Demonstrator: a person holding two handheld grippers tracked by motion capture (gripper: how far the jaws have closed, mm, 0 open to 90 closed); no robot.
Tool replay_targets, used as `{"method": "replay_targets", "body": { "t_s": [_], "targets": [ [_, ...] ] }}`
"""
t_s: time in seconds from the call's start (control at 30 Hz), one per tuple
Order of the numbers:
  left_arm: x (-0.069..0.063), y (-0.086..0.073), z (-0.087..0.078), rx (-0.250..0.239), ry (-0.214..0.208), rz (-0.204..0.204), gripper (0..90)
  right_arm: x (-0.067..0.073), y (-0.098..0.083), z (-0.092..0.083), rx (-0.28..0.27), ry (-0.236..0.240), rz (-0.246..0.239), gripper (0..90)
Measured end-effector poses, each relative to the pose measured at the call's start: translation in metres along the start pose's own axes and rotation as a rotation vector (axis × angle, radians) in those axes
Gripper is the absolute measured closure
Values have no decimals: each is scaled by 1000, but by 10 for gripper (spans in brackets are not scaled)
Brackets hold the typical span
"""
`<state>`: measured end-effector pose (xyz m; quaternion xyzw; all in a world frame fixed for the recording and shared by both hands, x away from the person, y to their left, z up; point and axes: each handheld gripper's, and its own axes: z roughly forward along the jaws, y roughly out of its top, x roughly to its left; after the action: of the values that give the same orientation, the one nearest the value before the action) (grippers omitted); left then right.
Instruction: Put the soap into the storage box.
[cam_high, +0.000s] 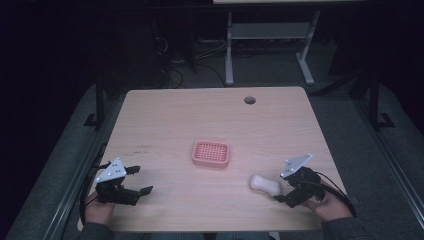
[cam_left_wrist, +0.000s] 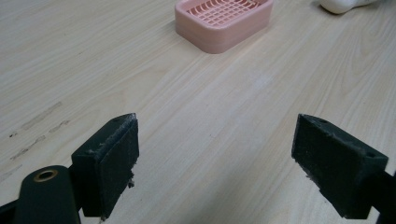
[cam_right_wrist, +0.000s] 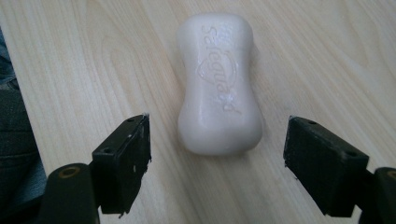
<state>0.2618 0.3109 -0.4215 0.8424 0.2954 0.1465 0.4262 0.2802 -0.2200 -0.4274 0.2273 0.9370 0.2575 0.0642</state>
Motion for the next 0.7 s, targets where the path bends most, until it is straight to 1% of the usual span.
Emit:
{"method": "replay_targets", "body": {
  "t_s": [0.07,0.13,0.2,0.27,0.3,0.37,0.4,0.47,0.5,0.6,0.63,0.7],
  "targets": [
    [0,0,0,0,1,-3,148,0,4,4,22,0,-13,226],
    [0,0,0,0,0,-2,148,0,7,5,30,7,-18,234],
    [0,0,0,-1,0,-3,148,-1,8,6,31,4,-24,235],
    [0,0,0,-1,0,-1,148,-2,11,7,27,10,-25,235],
    [0,0,0,0,0,-1,148,-2,13,8,33,11,-38,241],
    [0,0,0,-1,1,-4,148,-1,15,9,36,15,-28,244],
    [0,0,0,-1,1,-4,148,-2,16,10,43,16,-37,246],
    [0,0,-1,0,2,-5,148,-2,20,13,52,19,-29,232],
    [0,0,-1,0,2,-5,148,-3,21,14,48,19,-37,229],
    [1,0,-1,-4,2,-7,148,-3,23,17,54,24,-35,216],
    [1,0,-1,-4,2,-8,148,-4,24,18,57,25,-42,217],
    [1,0,-1,-6,3,-10,148,-3,28,21,76,22,-52,202]
  ]
}}
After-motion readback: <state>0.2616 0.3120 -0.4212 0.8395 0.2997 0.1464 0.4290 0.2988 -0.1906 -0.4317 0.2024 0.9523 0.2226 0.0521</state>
